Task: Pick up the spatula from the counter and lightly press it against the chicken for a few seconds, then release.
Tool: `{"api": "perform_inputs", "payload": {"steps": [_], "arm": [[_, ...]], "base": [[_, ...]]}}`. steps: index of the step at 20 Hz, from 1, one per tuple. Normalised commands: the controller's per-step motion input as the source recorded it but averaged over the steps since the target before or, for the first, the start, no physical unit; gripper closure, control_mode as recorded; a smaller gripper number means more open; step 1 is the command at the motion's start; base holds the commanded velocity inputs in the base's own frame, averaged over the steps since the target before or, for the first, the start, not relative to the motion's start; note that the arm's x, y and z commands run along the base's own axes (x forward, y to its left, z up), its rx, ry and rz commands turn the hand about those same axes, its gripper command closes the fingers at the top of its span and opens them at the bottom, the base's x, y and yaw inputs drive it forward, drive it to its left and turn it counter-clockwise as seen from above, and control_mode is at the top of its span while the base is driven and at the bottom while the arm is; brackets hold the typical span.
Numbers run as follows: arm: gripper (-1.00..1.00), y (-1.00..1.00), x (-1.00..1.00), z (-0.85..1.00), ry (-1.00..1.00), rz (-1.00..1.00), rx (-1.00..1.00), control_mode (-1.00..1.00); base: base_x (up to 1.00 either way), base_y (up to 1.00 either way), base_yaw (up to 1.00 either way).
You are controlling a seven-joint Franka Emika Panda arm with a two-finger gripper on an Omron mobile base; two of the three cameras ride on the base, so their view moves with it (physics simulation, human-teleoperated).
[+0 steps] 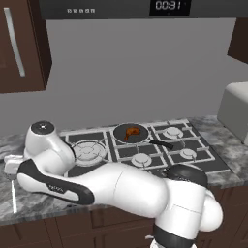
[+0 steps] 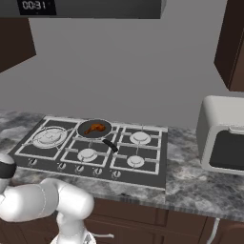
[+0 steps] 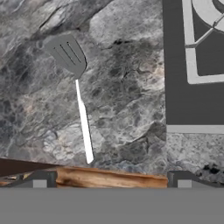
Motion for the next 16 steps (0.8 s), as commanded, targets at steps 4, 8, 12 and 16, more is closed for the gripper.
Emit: {"api": "perform_inputs", "payload": {"steps": [4, 8, 12, 16], "arm": [[-1.00, 0.30, 0.17, -0.21, 0.00, 0.00, -0.01, -1.00], [-1.00, 0.26, 0.15, -0.15, 0.00, 0.00, -0.03, -1.00], [-1.00, 0.24, 0.12, -0.25, 0.00, 0.00, -0.05, -1.00], [-1.00, 0.20, 0.14, -0.31, 0.00, 0.00, -0.06, -1.00]], "base": [[0.00, 0.00, 0.00], [0.00, 0.00, 0.00], [0.00, 0.00, 0.00], [0.00, 0.00, 0.00]]}}
